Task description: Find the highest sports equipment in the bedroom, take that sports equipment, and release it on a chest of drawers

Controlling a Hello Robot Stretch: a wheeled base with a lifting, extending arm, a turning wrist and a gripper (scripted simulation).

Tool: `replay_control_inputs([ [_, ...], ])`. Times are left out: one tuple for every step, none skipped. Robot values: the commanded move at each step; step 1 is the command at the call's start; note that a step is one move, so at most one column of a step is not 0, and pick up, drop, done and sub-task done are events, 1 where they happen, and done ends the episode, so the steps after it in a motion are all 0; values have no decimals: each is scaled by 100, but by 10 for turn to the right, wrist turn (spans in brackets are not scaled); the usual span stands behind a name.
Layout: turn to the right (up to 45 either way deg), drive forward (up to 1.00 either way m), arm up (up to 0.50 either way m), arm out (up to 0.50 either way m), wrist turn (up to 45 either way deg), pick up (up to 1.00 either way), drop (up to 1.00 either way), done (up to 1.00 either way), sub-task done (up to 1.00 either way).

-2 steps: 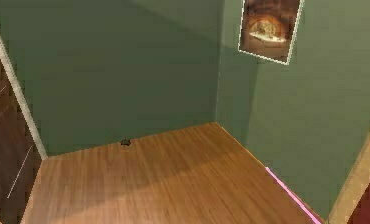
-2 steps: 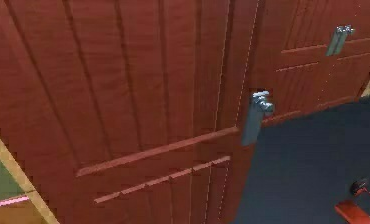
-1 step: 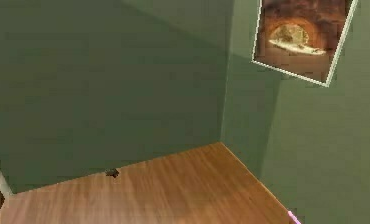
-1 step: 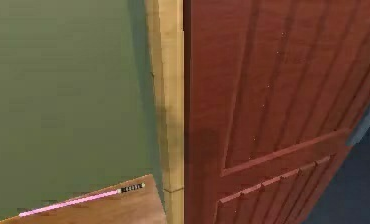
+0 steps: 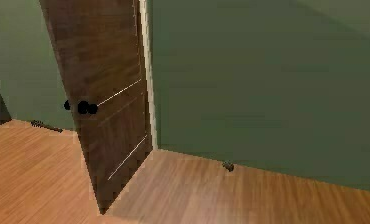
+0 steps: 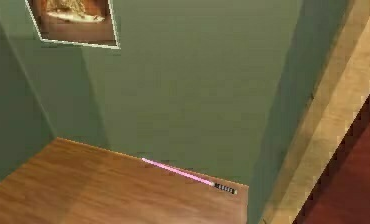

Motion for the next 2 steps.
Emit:
replay_control_inputs([
  [0,45,0,0,0,0,0,0,0],
  [-450,0,0,0,0,0,0,0,0],
])
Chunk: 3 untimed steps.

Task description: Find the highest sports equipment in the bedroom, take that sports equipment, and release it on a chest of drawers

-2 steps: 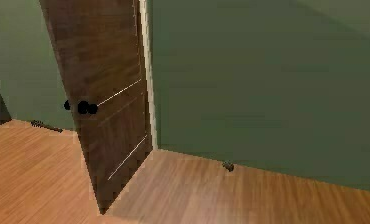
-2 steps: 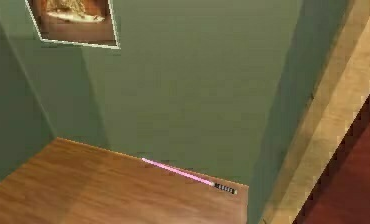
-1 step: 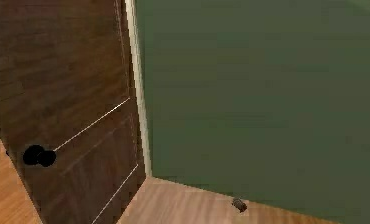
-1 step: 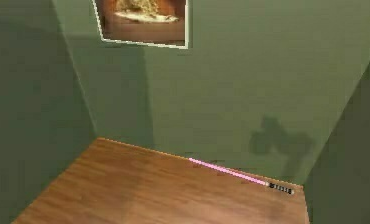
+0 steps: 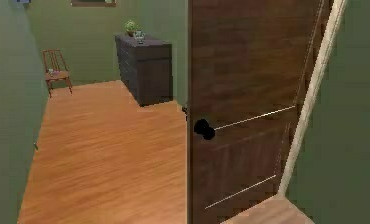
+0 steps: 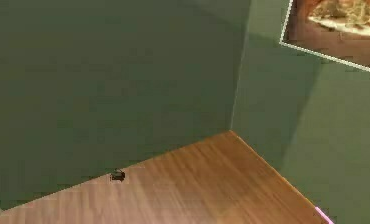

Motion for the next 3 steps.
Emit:
replay_control_inputs([
  [-330,0,0,0,0,0,0,0,0],
  [0,90,0,0,0,0,0,0,0],
  [450,0,0,0,0,0,0,0,0],
])
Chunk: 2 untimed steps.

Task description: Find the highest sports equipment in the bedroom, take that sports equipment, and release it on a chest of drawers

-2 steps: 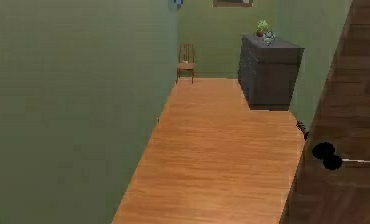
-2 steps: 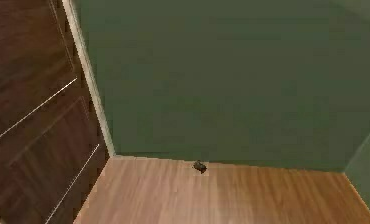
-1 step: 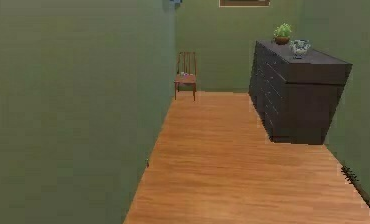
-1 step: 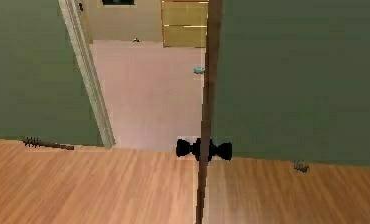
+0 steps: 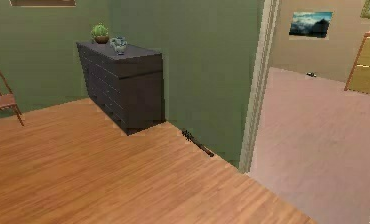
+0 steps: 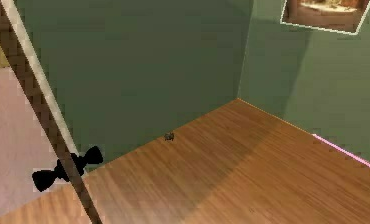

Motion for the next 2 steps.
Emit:
replay_control_inputs([
  [90,0,0,0,0,0,0,0,0],
  [0,50,0,0,0,0,0,0,0],
])
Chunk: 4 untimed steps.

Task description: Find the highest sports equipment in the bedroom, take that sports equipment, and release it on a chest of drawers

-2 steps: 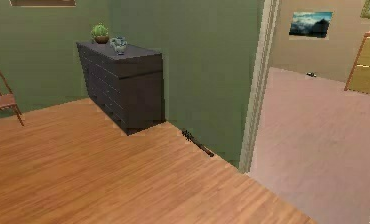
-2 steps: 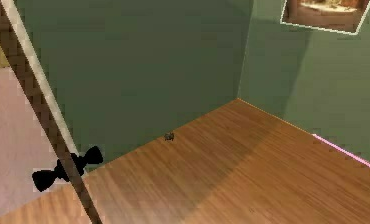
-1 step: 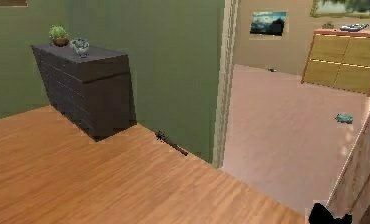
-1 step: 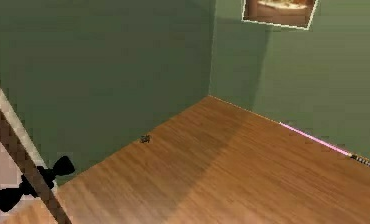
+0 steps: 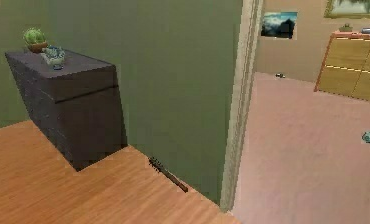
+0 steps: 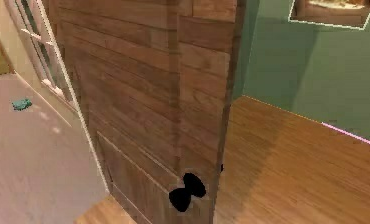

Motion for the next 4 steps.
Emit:
replay_control_inputs([
  [330,0,0,0,0,0,0,0,0],
  [0,100,0,0,0,0,0,0,0],
  [90,0,0,0,0,0,0,0,0],
  [0,25,0,0,0,0,0,0,0],
])
